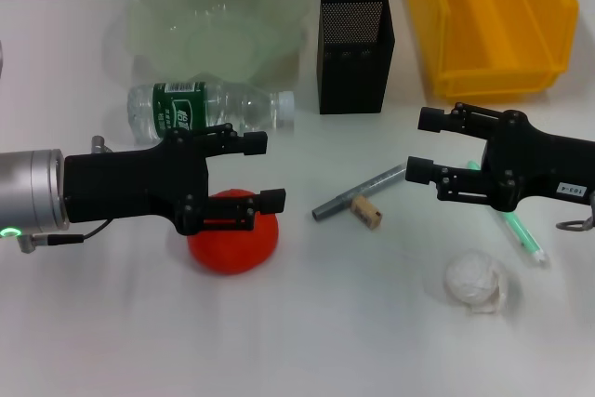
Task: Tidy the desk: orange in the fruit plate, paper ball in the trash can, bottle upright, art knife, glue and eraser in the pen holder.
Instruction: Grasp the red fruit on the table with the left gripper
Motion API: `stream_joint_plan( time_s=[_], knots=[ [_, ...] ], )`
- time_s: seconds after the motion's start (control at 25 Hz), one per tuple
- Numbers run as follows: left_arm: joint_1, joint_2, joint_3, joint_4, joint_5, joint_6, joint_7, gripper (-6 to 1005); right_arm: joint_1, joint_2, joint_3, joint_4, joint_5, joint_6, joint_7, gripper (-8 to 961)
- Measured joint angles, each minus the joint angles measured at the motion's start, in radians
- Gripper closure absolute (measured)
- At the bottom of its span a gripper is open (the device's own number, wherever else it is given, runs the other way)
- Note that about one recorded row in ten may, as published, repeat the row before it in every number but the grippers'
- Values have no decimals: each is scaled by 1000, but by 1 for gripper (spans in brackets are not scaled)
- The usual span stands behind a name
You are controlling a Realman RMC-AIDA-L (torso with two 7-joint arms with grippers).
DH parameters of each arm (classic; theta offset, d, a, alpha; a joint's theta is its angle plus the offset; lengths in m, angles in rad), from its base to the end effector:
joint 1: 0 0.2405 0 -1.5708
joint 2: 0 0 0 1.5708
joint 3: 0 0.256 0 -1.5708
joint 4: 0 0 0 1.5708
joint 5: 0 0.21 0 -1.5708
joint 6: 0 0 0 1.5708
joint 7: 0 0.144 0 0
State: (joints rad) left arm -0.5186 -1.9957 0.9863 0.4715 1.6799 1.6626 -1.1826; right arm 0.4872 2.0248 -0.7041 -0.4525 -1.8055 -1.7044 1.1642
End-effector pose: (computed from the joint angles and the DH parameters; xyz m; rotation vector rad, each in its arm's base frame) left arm -0.2491 0.3052 -0.0106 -2.8677 -0.4128 -0.9315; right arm 0.2663 0.3001 0.0025 -2.6909 0.5096 1.0231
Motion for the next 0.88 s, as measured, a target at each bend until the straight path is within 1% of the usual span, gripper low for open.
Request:
stream_joint_plan(
  time_s=[0.4, 0.76, 0.88],
  knots=[
    [-3, 0, 0, -1, 6, -8, 0, 231, 1, 0, 0, -1, 0, -4, 2, 177],
    [28, 0, 0, -2, 13, -86, 12, 260, 0, 0, 3, 0, 0, -4, 6, 178],
    [39, -7, 0, -1, 43, -138, 15, 269, 0, 0, 2, 0, 0, -2, 7, 178]
  ],
)
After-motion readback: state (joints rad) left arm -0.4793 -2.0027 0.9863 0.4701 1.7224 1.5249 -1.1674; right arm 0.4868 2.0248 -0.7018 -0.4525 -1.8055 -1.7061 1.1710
